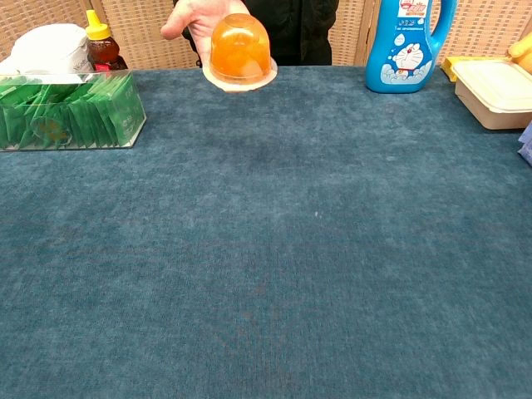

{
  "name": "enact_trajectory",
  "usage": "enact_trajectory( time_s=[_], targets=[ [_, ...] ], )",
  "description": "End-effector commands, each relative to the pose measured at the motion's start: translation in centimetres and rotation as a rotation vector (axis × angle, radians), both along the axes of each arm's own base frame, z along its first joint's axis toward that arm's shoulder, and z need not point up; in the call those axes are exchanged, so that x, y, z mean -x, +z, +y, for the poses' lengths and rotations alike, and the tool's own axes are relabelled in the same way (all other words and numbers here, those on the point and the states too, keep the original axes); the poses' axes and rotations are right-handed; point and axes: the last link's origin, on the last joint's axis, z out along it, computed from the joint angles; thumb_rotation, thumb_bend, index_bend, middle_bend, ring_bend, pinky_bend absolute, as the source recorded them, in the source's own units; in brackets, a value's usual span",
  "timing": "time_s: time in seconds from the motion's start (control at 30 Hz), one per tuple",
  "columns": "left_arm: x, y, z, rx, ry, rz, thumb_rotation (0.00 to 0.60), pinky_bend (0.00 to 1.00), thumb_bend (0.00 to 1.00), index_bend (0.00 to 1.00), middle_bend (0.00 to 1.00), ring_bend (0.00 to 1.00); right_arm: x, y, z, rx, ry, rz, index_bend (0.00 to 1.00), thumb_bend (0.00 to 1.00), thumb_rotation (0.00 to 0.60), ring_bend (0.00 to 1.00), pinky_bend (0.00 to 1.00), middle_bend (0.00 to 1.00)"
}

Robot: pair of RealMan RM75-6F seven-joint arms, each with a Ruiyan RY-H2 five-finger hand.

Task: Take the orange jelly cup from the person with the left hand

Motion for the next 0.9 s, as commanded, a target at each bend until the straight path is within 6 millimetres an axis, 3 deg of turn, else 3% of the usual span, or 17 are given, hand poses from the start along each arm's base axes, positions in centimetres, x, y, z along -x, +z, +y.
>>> enact_trajectory(
  time_s=[0.03,0.17,0.27,0.37,0.57,0.67,0.9],
  targets=[
    [0.1,-0.1,0.0,0.004,0.001,0.002,0.600,0.06,0.05,0.00,0.00,0.00,0.0,0.0,0.0,0.000,0.000,0.000,0.11,0.06,0.600,0.04,0.00,0.03],
    [0.1,-0.1,-0.1,0.011,0.003,-0.001,0.600,0.06,0.05,0.00,0.00,0.00,0.0,-0.2,0.0,-0.008,-0.005,-0.001,0.11,0.06,0.600,0.04,0.00,0.03],
    [-1.2,-0.2,0.1,0.046,-0.037,-0.081,0.600,0.06,0.05,0.00,0.00,0.00,0.0,-0.4,0.0,-0.016,-0.010,0.001,0.11,0.06,0.600,0.04,0.00,0.03],
    [-4.0,0.2,1.2,0.082,-0.124,-0.095,0.600,0.06,0.07,0.00,0.00,0.00,0.1,-0.6,-0.2,-0.028,-0.017,0.002,0.11,0.06,0.600,0.04,0.00,0.03],
    [-13.8,1.1,6.4,0.136,-0.322,-0.080,0.600,0.06,0.08,0.00,0.00,0.00,0.2,-0.6,-0.4,-0.044,-0.022,-0.014,0.11,0.06,0.600,0.04,0.00,0.03],
    [-17.4,0.9,8.6,0.149,-0.389,-0.057,0.600,0.06,0.09,0.00,0.00,0.00,0.2,-0.4,-0.4,-0.044,-0.024,-0.022,0.11,0.06,0.600,0.04,0.00,0.03],
    [-23.1,-2.9,13.0,0.268,-0.435,-0.029,0.600,0.06,0.09,0.00,0.00,0.00,0.8,-0.1,-0.6,-0.049,-0.043,-0.043,0.11,0.06,0.600,0.04,0.00,0.03]
  ],
)
